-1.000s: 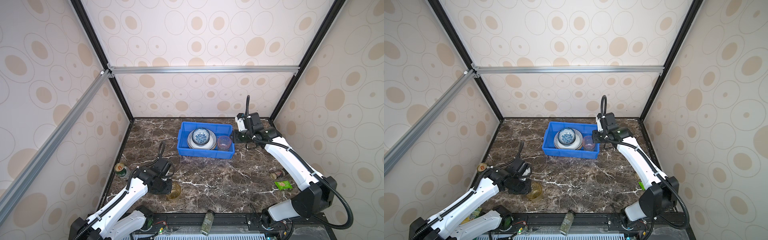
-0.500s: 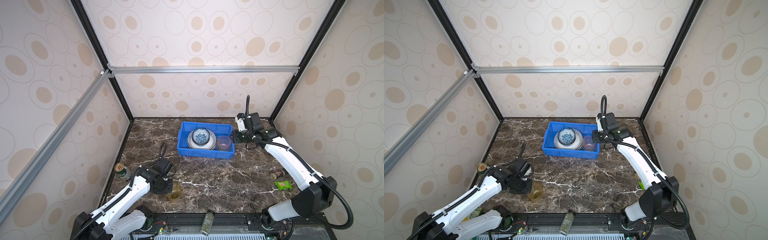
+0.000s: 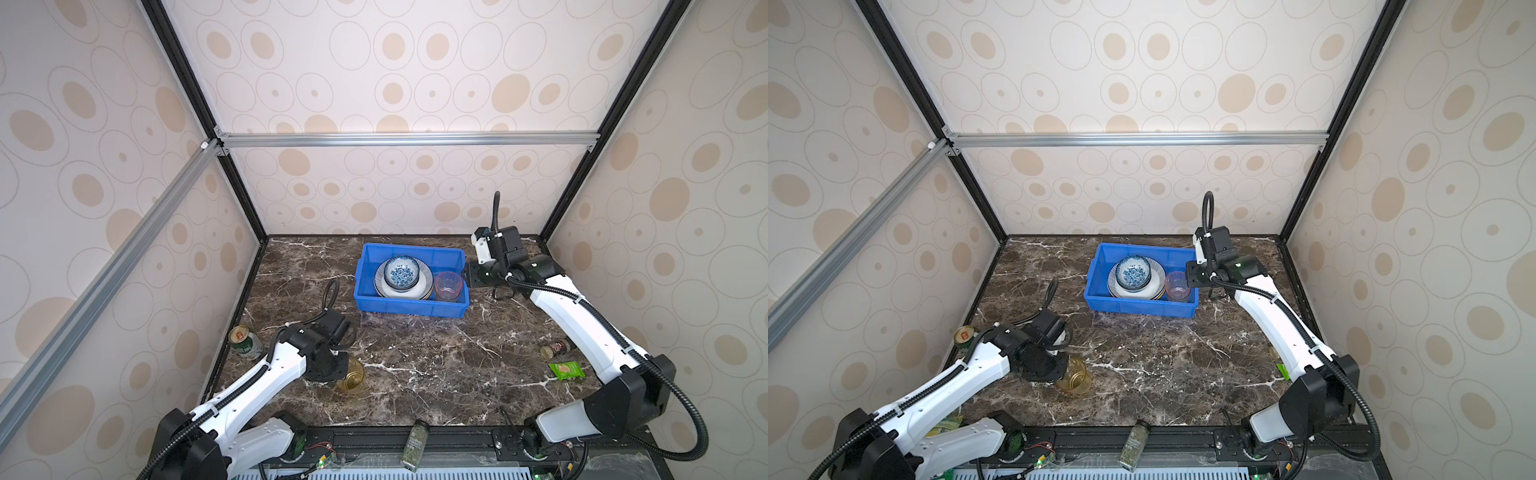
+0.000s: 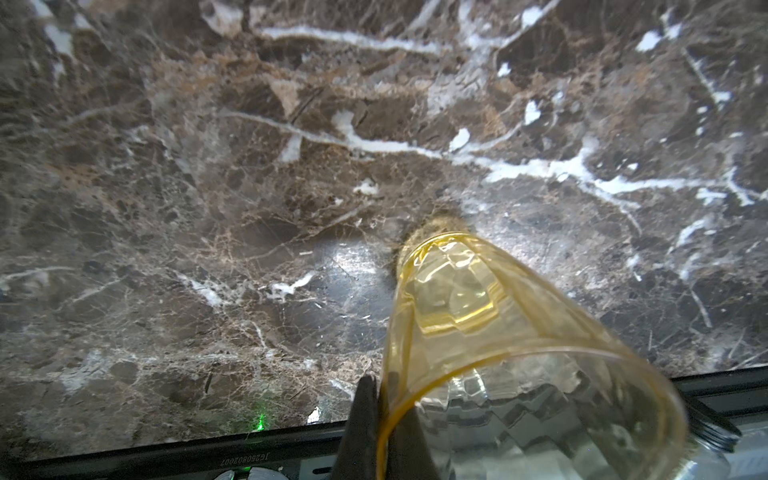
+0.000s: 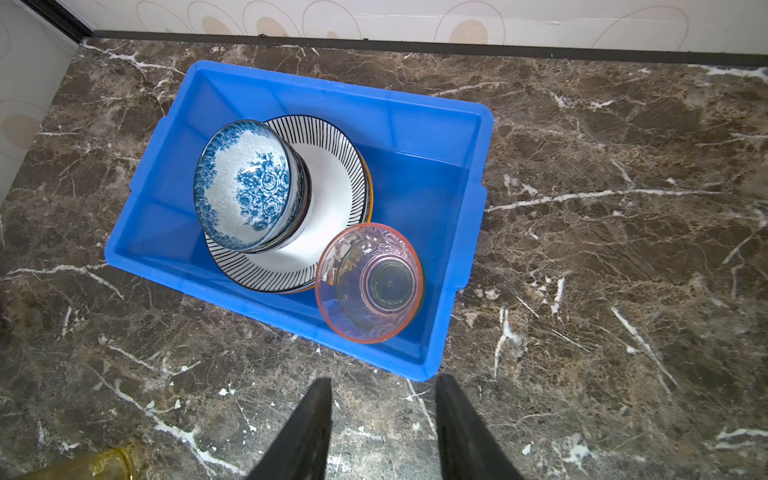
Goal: Place the mixed dishes into the plastic bin
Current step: 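Close the left gripper on the yellow glass rim and lift it, then carry the yellow glass with the left gripper over the bin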
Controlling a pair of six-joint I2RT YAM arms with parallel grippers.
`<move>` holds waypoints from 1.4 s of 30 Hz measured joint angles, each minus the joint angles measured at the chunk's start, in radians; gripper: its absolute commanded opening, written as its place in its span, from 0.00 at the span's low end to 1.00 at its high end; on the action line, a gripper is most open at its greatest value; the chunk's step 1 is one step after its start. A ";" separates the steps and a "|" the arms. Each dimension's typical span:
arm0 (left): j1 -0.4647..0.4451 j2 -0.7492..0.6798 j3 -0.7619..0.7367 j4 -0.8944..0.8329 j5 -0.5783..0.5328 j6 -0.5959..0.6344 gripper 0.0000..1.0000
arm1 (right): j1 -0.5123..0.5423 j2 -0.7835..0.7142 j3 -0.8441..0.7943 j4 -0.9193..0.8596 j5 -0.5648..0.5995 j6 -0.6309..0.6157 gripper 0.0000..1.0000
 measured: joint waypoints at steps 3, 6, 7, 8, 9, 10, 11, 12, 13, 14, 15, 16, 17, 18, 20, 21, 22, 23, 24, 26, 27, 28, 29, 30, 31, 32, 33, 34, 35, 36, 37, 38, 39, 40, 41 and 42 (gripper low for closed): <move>-0.004 0.032 0.060 -0.005 -0.017 0.014 0.00 | 0.000 -0.017 -0.015 -0.001 0.018 -0.006 0.45; -0.006 0.073 0.120 -0.017 -0.035 0.029 0.00 | 0.000 -0.036 -0.027 -0.005 0.035 -0.018 0.45; -0.008 0.089 0.140 -0.021 -0.040 0.035 0.00 | 0.000 -0.042 -0.029 -0.008 0.042 -0.024 0.45; -0.009 0.105 0.159 -0.025 -0.045 0.042 0.00 | 0.000 -0.049 -0.030 -0.011 0.049 -0.027 0.45; -0.010 0.116 0.174 -0.027 -0.050 0.046 0.00 | 0.000 -0.054 -0.031 -0.016 0.056 -0.031 0.45; -0.012 0.131 0.192 -0.032 -0.055 0.053 0.00 | 0.000 -0.061 -0.032 -0.019 0.062 -0.035 0.45; -0.014 0.145 0.210 -0.035 -0.060 0.059 0.00 | 0.000 -0.069 -0.034 -0.021 0.069 -0.039 0.46; -0.015 0.156 0.226 -0.040 -0.063 0.064 0.00 | 0.000 -0.076 -0.038 -0.021 0.075 -0.043 0.46; -0.018 0.168 0.243 -0.044 -0.066 0.070 0.00 | 0.000 -0.083 -0.042 -0.021 0.079 -0.046 0.47; -0.020 0.180 0.261 -0.047 -0.069 0.075 0.00 | 0.000 -0.091 -0.049 -0.021 0.083 -0.048 0.47; -0.024 0.192 0.278 -0.050 -0.072 0.079 0.00 | 0.000 -0.096 -0.054 -0.023 0.086 -0.049 0.47; -0.028 0.204 0.297 -0.052 -0.075 0.083 0.00 | 0.000 -0.102 -0.060 -0.023 0.090 -0.050 0.47; -0.034 0.217 0.316 -0.052 -0.077 0.086 0.00 | 0.000 -0.106 -0.065 -0.023 0.094 -0.051 0.48; -0.040 0.229 0.332 -0.051 -0.078 0.089 0.00 | 0.000 -0.109 -0.069 -0.024 0.098 -0.053 0.48; -0.056 0.255 0.363 -0.050 -0.078 0.095 0.00 | 0.000 -0.117 -0.077 -0.024 0.105 -0.056 0.49; -0.063 0.265 0.374 -0.050 -0.078 0.098 0.00 | 0.000 -0.121 -0.079 -0.026 0.107 -0.060 0.49; -0.071 0.280 0.391 -0.051 -0.078 0.103 0.00 | 0.000 -0.125 -0.081 -0.028 0.109 -0.063 0.49; -0.077 0.296 0.410 -0.051 -0.077 0.109 0.00 | 0.000 -0.129 -0.081 -0.031 0.113 -0.067 0.50; -0.082 0.308 0.425 -0.051 -0.076 0.114 0.00 | -0.002 -0.134 -0.082 -0.033 0.117 -0.070 0.50; -0.090 0.336 0.468 -0.052 -0.074 0.131 0.00 | -0.005 -0.146 -0.083 -0.040 0.129 -0.075 0.50; -0.093 0.347 0.486 -0.055 -0.076 0.137 0.00 | -0.007 -0.152 -0.084 -0.042 0.132 -0.076 0.51; -0.095 0.360 0.512 -0.060 -0.079 0.145 0.00 | -0.010 -0.160 -0.089 -0.041 0.137 -0.078 0.51; -0.097 0.373 0.539 -0.070 -0.086 0.151 0.00 | -0.014 -0.169 -0.097 -0.040 0.141 -0.079 0.51; -0.098 0.385 0.565 -0.079 -0.095 0.158 0.00 | -0.018 -0.178 -0.105 -0.040 0.145 -0.079 0.51; -0.100 0.399 0.595 -0.089 -0.105 0.166 0.00 | -0.024 -0.187 -0.117 -0.039 0.146 -0.080 0.51; -0.102 0.414 0.627 -0.102 -0.115 0.174 0.00 | -0.032 -0.197 -0.132 -0.035 0.144 -0.082 0.51; -0.104 0.427 0.655 -0.111 -0.125 0.180 0.00 | -0.039 -0.207 -0.147 -0.029 0.137 -0.084 0.52; -0.106 0.441 0.686 -0.117 -0.133 0.188 0.00 | -0.050 -0.219 -0.166 -0.020 0.129 -0.087 0.53; -0.108 0.455 0.719 -0.125 -0.141 0.195 0.00 | -0.061 -0.232 -0.187 -0.011 0.121 -0.087 0.53; -0.109 0.464 0.743 -0.130 -0.146 0.200 0.00 | -0.071 -0.241 -0.201 -0.006 0.117 -0.087 0.54; -0.111 0.476 0.771 -0.132 -0.150 0.206 0.00 | -0.078 -0.248 -0.213 -0.004 0.111 -0.087 0.54; -0.113 0.488 0.798 -0.134 -0.156 0.210 0.00 | -0.094 -0.251 -0.220 -0.002 0.104 -0.087 0.54; -0.115 0.498 0.820 -0.134 -0.161 0.215 0.00 | -0.103 -0.254 -0.224 0.001 0.100 -0.088 0.54; -0.117 0.510 0.845 -0.136 -0.166 0.220 0.00 | -0.117 -0.256 -0.227 0.005 0.096 -0.088 0.54; -0.121 0.523 0.866 -0.136 -0.169 0.225 0.00 | -0.129 -0.257 -0.231 0.008 0.090 -0.088 0.54; -0.123 0.537 0.888 -0.136 -0.171 0.232 0.00 | -0.141 -0.259 -0.237 0.014 0.080 -0.088 0.54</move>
